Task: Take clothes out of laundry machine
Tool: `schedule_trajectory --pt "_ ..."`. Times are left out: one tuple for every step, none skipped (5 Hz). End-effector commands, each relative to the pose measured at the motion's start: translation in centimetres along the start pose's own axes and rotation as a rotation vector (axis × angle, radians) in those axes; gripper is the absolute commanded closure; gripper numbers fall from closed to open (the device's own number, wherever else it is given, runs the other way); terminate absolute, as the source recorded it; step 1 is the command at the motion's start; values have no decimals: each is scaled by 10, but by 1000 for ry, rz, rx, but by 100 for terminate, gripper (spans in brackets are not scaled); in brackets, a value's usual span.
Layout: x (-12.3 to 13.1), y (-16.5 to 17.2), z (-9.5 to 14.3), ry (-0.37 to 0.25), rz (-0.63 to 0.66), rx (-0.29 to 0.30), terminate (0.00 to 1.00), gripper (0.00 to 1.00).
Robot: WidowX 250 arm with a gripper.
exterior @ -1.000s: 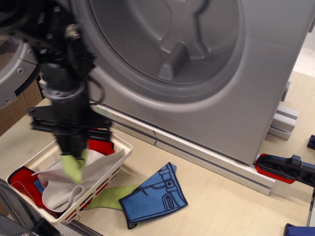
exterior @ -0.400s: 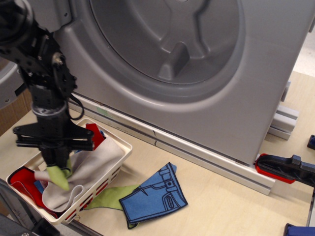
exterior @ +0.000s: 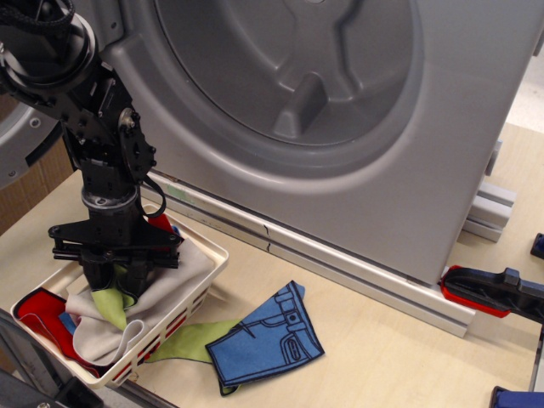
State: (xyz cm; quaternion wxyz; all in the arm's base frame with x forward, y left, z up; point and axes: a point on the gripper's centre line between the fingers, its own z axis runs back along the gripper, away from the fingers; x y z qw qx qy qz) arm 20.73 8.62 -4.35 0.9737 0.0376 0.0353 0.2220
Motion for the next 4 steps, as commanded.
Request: schedule_trajectory --pt "9 -6 72 -58 -20 0 0 0" --pt "16 -8 99 -19 -18 27 0 0" --pt "16 -8 99 -19 -18 27 0 0" --pt "16 -8 99 -19 -18 27 100 0"
